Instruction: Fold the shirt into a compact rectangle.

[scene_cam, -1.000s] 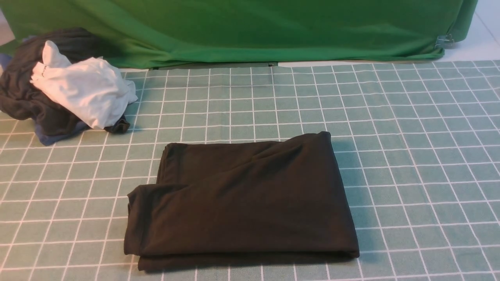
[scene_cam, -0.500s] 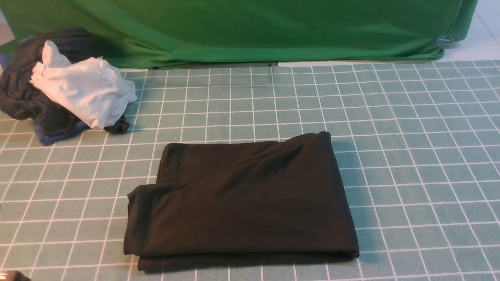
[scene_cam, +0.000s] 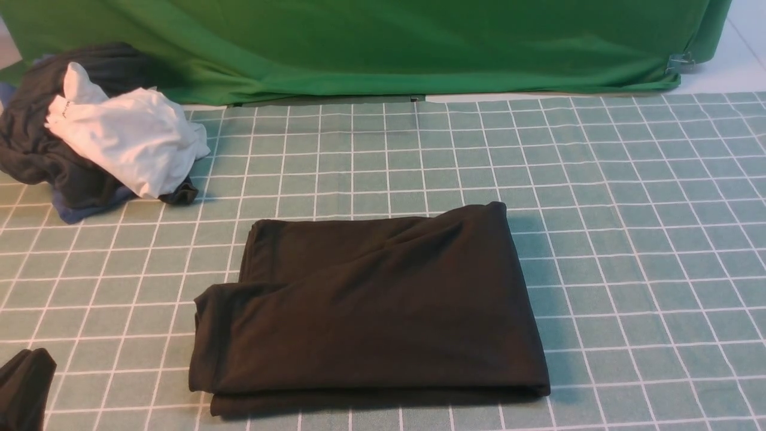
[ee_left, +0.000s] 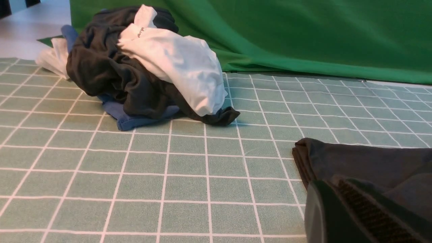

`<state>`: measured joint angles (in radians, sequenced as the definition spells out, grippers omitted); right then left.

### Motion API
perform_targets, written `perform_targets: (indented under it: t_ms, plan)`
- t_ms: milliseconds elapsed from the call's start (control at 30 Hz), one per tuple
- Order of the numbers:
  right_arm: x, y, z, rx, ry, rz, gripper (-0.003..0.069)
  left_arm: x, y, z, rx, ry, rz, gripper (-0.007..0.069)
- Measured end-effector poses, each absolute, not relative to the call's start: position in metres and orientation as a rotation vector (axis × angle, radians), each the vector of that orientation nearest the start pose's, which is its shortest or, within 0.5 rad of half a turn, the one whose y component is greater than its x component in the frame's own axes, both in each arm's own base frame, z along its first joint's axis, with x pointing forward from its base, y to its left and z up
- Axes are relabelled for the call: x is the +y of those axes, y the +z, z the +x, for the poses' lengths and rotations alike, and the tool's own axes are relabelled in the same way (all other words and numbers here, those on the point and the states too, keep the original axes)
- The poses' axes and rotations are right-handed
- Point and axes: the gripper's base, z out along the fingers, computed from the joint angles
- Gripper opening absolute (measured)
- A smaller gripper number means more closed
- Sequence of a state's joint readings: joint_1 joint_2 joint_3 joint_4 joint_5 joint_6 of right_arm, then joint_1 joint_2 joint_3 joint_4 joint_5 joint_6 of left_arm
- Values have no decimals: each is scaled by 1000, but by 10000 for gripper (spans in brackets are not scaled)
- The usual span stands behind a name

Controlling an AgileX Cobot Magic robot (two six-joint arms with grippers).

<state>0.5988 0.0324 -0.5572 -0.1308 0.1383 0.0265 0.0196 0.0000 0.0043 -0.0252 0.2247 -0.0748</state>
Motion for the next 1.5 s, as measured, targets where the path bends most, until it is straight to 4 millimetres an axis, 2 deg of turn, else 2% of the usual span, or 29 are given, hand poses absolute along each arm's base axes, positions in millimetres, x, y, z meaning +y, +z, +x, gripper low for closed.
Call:
perform_targets:
  t_ms: [800,967,1133,1433,1500]
  plan:
    - [-6,374,-5,1044,436,-364,196,1,191,56,1719,-66,-99,13]
    - [-5,373,-5,1065,508,-324,206,1,191,56,1719,-66,-99,13]
    - [-1,365,0,1094,580,-298,209,1,191,56,1719,-66,-99,13]
    - [8,341,13,1173,567,-326,223,1,191,56,1719,-66,-99,13]
    - [12,328,18,1207,538,-348,230,1,191,56,1719,-66,-99,13]
